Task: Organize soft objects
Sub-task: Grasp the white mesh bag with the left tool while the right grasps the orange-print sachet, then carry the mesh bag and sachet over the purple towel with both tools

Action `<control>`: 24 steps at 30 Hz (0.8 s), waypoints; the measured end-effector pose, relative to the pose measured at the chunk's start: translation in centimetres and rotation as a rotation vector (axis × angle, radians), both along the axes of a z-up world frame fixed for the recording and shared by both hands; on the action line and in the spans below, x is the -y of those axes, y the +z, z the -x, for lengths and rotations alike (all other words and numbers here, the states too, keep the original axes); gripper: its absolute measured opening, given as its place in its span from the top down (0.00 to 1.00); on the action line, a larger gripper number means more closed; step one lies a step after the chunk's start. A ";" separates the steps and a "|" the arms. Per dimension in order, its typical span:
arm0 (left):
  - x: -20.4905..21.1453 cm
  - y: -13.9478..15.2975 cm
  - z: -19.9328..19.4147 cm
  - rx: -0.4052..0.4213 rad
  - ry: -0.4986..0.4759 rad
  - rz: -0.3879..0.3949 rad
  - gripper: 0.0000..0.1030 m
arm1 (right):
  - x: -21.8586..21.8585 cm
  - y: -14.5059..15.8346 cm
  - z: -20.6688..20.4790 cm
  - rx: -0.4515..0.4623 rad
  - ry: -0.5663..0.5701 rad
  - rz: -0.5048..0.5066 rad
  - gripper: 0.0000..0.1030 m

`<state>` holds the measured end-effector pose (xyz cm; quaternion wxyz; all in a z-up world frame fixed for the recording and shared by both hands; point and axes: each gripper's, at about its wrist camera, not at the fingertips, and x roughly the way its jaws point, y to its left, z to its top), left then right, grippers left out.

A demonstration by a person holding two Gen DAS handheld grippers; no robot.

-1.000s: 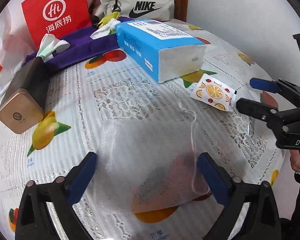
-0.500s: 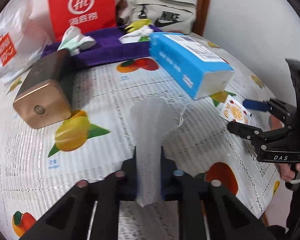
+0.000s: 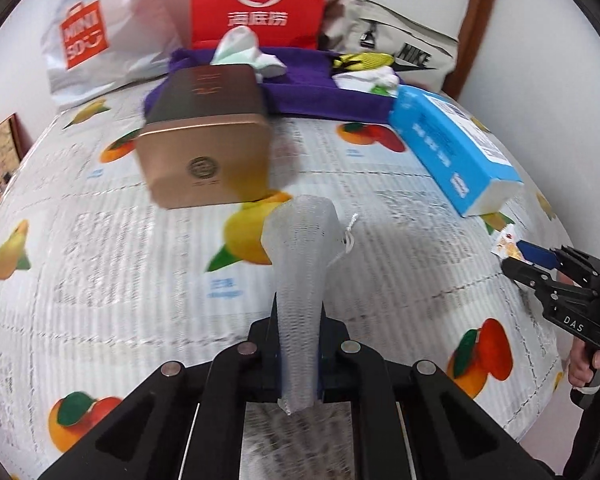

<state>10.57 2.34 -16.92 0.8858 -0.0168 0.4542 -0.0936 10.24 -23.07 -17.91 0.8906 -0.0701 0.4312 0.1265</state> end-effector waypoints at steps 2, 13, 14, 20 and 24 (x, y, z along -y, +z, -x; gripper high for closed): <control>-0.4 0.0 0.2 0.001 0.009 0.003 0.90 | -0.4 0.0 0.1 0.004 0.015 0.017 0.71; -2.7 0.7 0.2 -0.022 0.051 0.069 0.91 | -1.5 1.5 0.7 -0.010 0.031 0.009 0.88; -2.8 1.0 0.2 -0.017 0.054 0.066 0.91 | -1.5 2.1 0.7 0.001 0.027 0.003 0.88; -3.4 3.2 -0.2 0.013 0.073 0.060 0.91 | -1.5 4.9 -0.3 0.044 0.022 -0.027 0.88; -3.6 4.9 -0.8 0.041 0.077 0.057 0.91 | -1.6 6.7 -1.4 0.076 0.023 -0.035 0.88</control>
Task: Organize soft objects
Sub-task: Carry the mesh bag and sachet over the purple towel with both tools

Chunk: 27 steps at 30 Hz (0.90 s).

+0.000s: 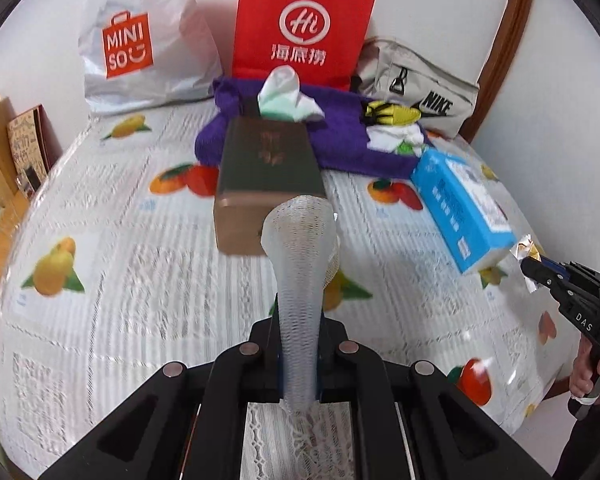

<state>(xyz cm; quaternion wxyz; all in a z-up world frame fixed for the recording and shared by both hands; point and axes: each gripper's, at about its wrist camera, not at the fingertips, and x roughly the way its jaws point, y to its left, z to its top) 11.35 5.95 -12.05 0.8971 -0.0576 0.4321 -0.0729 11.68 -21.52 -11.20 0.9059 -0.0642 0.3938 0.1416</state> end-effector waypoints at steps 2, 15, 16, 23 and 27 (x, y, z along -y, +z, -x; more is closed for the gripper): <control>0.0 0.9 -0.4 0.017 0.001 -0.003 0.91 | 0.0 0.8 -0.6 0.012 0.005 -0.009 0.88; 0.8 4.7 -3.4 0.075 -0.014 -0.022 0.91 | -0.9 4.4 -5.0 0.059 0.016 -0.043 0.88; 0.9 4.9 -3.7 0.078 -0.014 -0.027 0.91 | -1.0 4.5 -5.3 0.060 0.017 -0.049 0.88; 0.9 6.0 -5.6 0.090 -0.017 -0.040 0.91 | -1.0 5.2 -8.0 0.042 0.012 -0.088 0.88; 0.8 6.3 -7.1 0.091 -0.018 -0.042 0.91 | -1.1 5.3 -9.9 0.027 0.017 -0.106 0.88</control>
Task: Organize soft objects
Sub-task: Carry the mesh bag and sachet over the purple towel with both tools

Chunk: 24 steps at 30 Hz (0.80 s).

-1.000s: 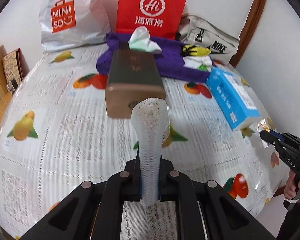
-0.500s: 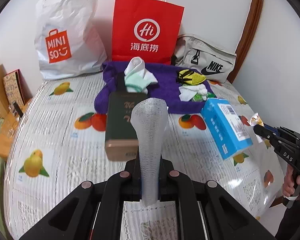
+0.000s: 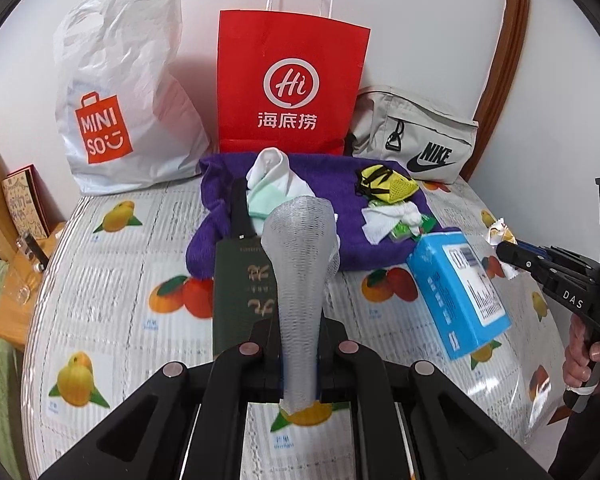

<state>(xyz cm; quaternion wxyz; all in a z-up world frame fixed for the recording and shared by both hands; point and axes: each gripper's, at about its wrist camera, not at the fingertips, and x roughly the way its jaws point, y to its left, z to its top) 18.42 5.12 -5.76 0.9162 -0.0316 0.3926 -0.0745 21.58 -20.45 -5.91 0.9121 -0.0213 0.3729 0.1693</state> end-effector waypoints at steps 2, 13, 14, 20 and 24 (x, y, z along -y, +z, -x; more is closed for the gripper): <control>-0.1 0.0 -0.8 -0.001 0.003 0.001 0.91 | -0.1 0.0 -0.9 -0.006 0.001 -0.005 0.88; 0.1 -0.7 -5.7 -0.037 -0.006 0.026 0.91 | -0.9 -0.5 -5.8 -0.025 0.003 0.002 0.88; 0.1 -0.8 -6.4 -0.044 -0.006 0.029 0.91 | -1.0 -0.5 -6.3 -0.023 0.007 0.006 0.87; 0.4 -0.8 -9.6 -0.066 -0.019 0.054 0.91 | -1.6 -0.5 -9.5 -0.020 0.020 0.016 0.86; 1.1 -1.4 -12.2 -0.094 -0.038 0.065 0.91 | -2.0 -0.6 -12.0 -0.021 0.022 0.027 0.83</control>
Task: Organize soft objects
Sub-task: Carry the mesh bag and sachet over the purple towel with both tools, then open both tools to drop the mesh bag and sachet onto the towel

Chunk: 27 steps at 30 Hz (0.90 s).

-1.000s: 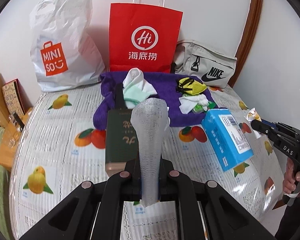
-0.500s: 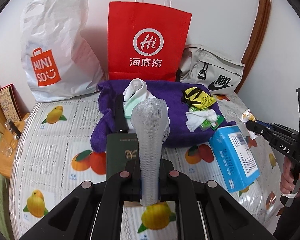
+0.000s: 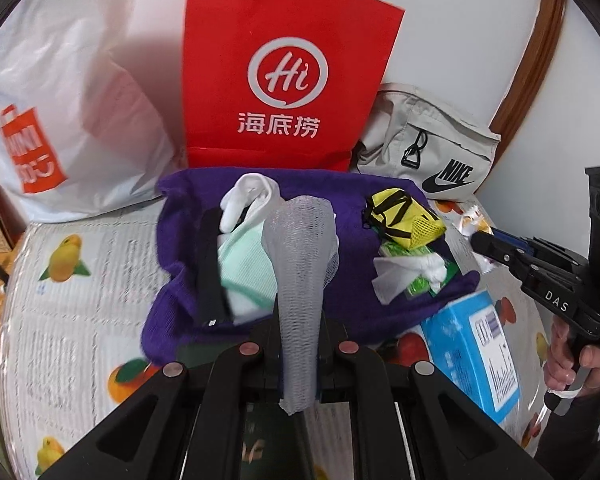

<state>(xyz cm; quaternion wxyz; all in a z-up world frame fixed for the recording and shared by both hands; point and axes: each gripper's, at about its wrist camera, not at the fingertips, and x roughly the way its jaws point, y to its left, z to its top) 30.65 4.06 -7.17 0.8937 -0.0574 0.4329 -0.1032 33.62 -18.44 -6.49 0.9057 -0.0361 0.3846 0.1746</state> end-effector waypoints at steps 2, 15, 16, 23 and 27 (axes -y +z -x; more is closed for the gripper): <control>0.2 -0.4 -1.1 -0.015 -0.006 0.006 0.91 | -0.2 -0.2 -1.2 -0.003 -0.003 0.011 0.83; 1.8 -3.3 -7.6 -0.126 -0.051 0.028 0.91 | -0.6 -3.0 -8.0 -0.071 -0.023 0.069 0.64; 1.9 -3.5 -8.0 -0.136 -0.053 0.023 0.91 | -0.7 -3.1 -8.0 -0.073 -0.020 0.068 0.62; 2.2 -4.5 -9.7 -0.183 -0.043 0.033 0.84 | -1.4 -3.8 -8.2 -0.061 0.018 0.131 0.40; 2.2 -4.5 -10.1 -0.185 -0.029 0.020 0.50 | -1.3 -3.4 -8.0 -0.039 0.023 0.120 0.22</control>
